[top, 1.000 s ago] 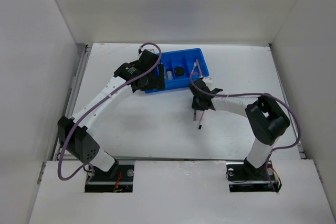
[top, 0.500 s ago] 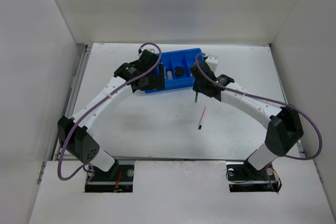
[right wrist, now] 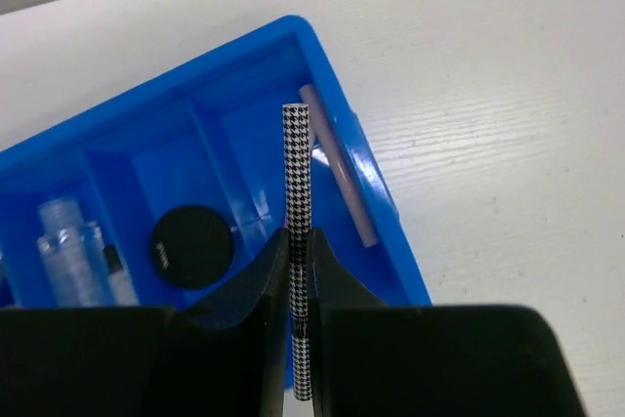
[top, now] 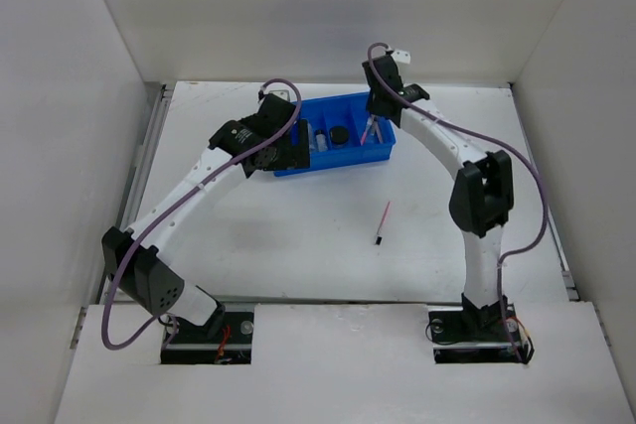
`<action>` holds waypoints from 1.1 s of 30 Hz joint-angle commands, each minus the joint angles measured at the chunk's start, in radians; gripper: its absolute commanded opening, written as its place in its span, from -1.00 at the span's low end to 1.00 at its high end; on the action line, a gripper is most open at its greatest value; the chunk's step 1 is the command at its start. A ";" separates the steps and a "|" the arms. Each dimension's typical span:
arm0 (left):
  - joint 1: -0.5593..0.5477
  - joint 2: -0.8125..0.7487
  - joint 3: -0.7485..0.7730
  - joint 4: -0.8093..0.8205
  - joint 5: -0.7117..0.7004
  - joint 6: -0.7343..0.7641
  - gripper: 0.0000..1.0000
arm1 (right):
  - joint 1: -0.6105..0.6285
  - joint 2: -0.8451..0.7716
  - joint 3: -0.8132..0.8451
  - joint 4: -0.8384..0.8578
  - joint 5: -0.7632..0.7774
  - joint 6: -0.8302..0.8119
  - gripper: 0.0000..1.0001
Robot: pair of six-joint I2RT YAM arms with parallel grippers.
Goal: Organize the makeup
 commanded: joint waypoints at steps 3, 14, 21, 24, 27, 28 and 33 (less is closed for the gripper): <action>0.005 -0.017 0.002 0.006 -0.002 0.015 0.78 | -0.017 0.130 0.186 -0.042 -0.042 -0.047 -0.75; 0.005 -0.007 0.002 -0.005 -0.002 0.015 0.78 | -0.045 -0.055 0.029 0.035 -0.100 -0.016 0.12; 0.005 0.022 -0.018 0.025 0.021 0.015 0.78 | -0.045 -0.452 -0.590 0.154 -0.203 0.127 0.07; 0.005 0.022 -0.018 0.046 0.032 0.015 0.78 | -0.020 -0.552 -0.783 0.145 -0.221 0.186 0.07; 0.005 0.031 -0.018 0.046 0.042 0.015 0.78 | 0.029 -0.627 -0.926 0.135 -0.222 0.251 0.07; 0.005 0.031 -0.018 0.046 0.043 0.015 0.78 | 0.038 -0.643 -0.956 0.134 -0.222 0.266 0.07; 0.005 0.031 -0.018 0.046 0.053 0.024 0.78 | 0.099 -0.686 -1.116 0.165 -0.266 0.328 0.07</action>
